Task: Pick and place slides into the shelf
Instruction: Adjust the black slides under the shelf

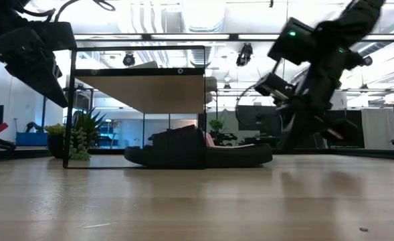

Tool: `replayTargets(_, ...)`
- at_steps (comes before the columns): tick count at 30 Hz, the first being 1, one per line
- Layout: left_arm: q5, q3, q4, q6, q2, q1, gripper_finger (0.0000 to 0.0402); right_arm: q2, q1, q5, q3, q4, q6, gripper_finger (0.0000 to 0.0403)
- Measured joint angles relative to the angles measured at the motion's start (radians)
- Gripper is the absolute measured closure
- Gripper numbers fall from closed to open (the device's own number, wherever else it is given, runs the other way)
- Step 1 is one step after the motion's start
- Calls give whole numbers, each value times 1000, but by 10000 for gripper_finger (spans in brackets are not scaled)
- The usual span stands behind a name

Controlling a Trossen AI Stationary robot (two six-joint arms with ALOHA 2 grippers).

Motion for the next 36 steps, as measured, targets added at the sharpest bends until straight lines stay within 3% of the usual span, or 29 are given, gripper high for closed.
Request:
replayTargets(5, 0, 0, 0, 0, 1, 0, 402, 0, 47, 49, -90, 247, 95, 394)
replayTargets(8, 1, 0, 0, -2, 0, 0, 402, 1, 55, 104, -102, 241, 119, 394)
replayTargets(20, 3, 0, 1, -2, 0, 0, 402, 5, 54, 132, -58, 254, 57, 394)
replayTargets(24, 3, 0, 1, -2, 1, 0, 402, 7, 51, 236, -55, 171, 114, 394)
replayTargets(28, 8, 0, 0, 0, 1, 0, 402, 7, 9, 271, -65, 126, 129, 394)
replayTargets(36, 8, 0, 0, 1, 2, 0, 402, 20, -154, 266, -69, 158, 0, 394)
